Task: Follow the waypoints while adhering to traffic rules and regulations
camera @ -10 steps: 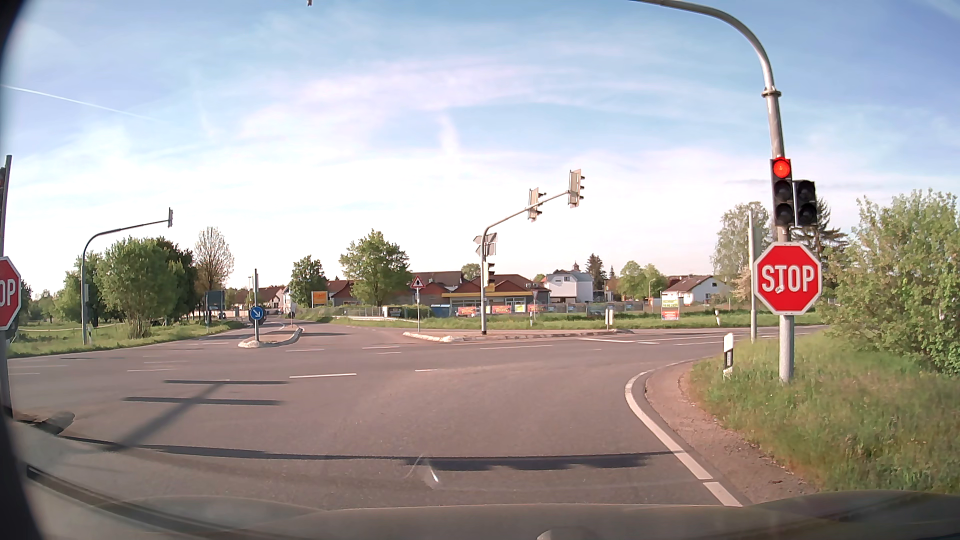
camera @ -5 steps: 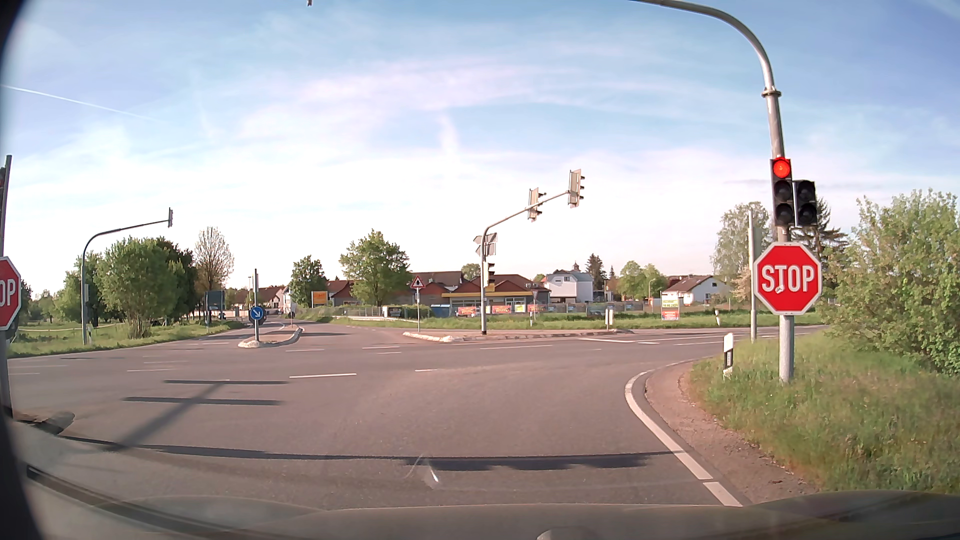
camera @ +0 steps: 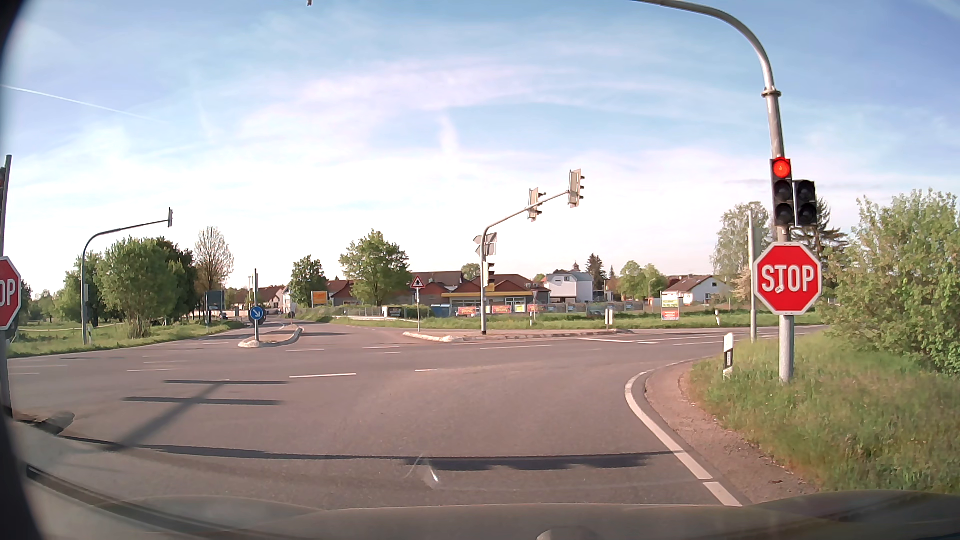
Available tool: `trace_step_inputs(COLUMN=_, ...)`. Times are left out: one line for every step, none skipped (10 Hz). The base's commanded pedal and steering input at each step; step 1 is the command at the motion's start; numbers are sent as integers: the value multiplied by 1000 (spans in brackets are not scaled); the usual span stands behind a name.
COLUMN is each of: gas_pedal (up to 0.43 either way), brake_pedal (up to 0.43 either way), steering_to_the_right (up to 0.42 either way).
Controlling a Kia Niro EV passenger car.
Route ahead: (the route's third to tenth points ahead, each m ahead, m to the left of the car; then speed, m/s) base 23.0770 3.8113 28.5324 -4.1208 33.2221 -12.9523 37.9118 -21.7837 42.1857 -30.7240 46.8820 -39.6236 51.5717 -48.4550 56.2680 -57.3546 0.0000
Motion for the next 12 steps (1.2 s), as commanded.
trace_step_inputs(gas_pedal=0, brake_pedal=268, steering_to_the_right=-5)
trace_step_inputs(gas_pedal=0, brake_pedal=268, steering_to_the_right=-5)
trace_step_inputs(gas_pedal=0, brake_pedal=262, steering_to_the_right=-5)
trace_step_inputs(gas_pedal=0, brake_pedal=262, steering_to_the_right=-5)
trace_step_inputs(gas_pedal=0, brake_pedal=262, steering_to_the_right=-5)
trace_step_inputs(gas_pedal=0, brake_pedal=268, steering_to_the_right=-5)
trace_step_inputs(gas_pedal=0, brake_pedal=268, steering_to_the_right=-5)
trace_step_inputs(gas_pedal=0, brake_pedal=268, steering_to_the_right=-5)
trace_step_inputs(gas_pedal=0, brake_pedal=268, steering_to_the_right=-5)
trace_step_inputs(gas_pedal=0, brake_pedal=262, steering_to_the_right=-5)
trace_step_inputs(gas_pedal=0, brake_pedal=268, steering_to_the_right=-5)
trace_step_inputs(gas_pedal=0, brake_pedal=268, steering_to_the_right=-5)
